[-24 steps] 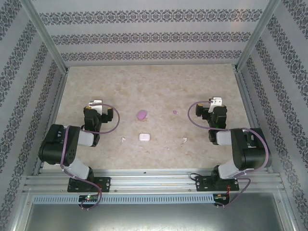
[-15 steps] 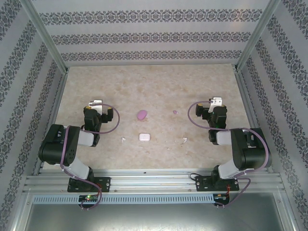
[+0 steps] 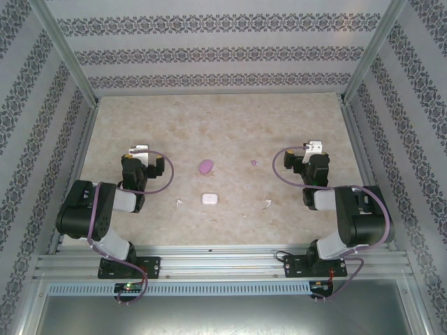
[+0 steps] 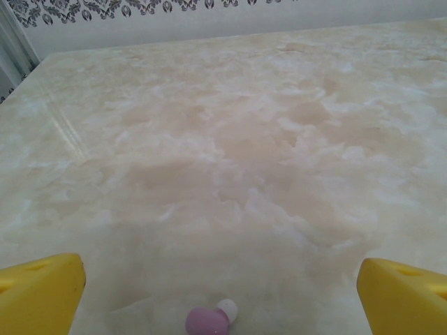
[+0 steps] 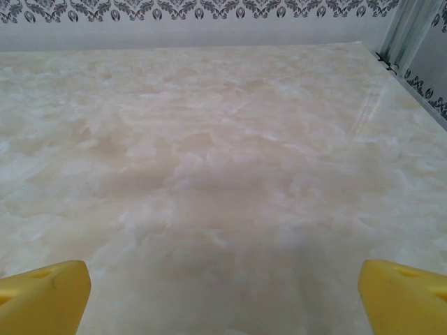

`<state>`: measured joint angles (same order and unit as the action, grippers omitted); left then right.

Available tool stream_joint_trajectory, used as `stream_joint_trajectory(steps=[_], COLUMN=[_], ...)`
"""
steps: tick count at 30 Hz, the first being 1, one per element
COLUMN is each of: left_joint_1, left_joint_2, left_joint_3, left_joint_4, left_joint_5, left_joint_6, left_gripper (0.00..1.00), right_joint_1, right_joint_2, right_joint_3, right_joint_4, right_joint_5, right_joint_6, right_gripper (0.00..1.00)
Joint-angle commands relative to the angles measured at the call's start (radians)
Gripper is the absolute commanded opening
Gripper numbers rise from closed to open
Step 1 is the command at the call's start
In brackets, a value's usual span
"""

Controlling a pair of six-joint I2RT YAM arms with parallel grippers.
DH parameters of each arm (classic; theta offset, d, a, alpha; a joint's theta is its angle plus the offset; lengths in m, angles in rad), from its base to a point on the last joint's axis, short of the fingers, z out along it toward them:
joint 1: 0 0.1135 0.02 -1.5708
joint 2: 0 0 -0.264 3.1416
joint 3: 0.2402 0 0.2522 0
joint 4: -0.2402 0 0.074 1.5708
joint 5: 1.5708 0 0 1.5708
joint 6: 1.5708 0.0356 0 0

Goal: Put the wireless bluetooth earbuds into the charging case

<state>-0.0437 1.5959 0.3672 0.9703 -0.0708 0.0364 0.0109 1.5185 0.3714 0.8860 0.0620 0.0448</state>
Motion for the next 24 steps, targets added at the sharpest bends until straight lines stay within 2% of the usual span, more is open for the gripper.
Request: stream_joint_trajectory(steps=[1,24], left_joint_1=[0.012,0.012], left_joint_2=[-0.010,-0.010], left_joint_3=[0.010,0.007], left_joint_4=[-0.014,-0.006], left_joint_5=[0.015,0.012], left_joint_6=[-0.016,-0.016], left_gripper=[1.00,1.00], right_joint_1=[0.008,0.001], right_joint_2=[-0.009,-0.016], right_joint_3=[0.014,0.016], right_joint_4=[0.005,-0.002], right_joint_5=[-0.006,-0.022], right_joint_6=[-0.015,-0.011], right_gripper=[0.98,0.98])
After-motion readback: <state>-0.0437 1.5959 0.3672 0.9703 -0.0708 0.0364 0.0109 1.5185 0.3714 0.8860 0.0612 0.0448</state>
